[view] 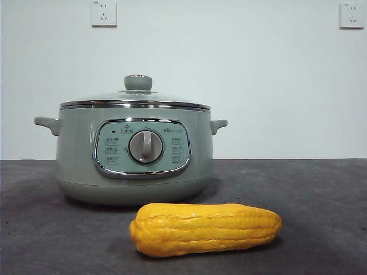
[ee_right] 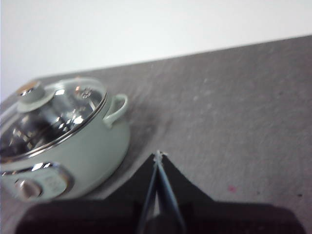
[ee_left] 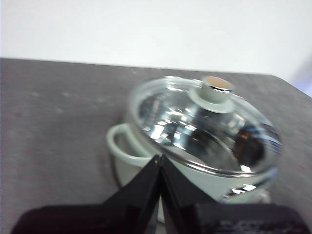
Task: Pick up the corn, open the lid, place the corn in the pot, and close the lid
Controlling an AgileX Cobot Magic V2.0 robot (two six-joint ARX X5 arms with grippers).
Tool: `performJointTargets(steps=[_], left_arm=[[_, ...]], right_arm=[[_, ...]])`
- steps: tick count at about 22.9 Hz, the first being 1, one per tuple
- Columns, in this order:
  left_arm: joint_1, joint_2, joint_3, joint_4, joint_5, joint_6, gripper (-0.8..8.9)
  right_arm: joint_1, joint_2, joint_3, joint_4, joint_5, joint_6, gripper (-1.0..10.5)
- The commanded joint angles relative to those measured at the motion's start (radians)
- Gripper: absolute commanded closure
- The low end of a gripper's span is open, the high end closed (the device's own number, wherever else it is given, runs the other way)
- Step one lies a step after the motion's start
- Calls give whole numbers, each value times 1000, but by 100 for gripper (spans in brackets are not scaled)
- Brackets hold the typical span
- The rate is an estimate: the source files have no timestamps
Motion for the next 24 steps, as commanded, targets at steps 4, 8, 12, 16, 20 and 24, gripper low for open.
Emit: performJointTargets(steps=[4, 8, 12, 16, 20, 24], left_arm=[[-31, 108, 64, -29, 167, -18, 818], [-40, 180, 69, -33, 301, -72, 818], [-44, 250, 69, -34, 422, -71, 819], [-85, 276, 69, -37, 463, -52, 819], [-162, 275, 70, -87, 467, -35, 819], [-266, 275, 70, -178, 456, -6, 819]], right_arm=[[1, 148, 137, -148, -145, -161, 957], [27, 241, 213, -259, -167, -256, 957], [100, 321, 261, -314, -167, -322, 956], [274, 421, 294, -318, -162, -397, 948], [484, 569, 339, -364, -53, -469, 897], [661, 715, 394, -373, 76, -485, 512]])
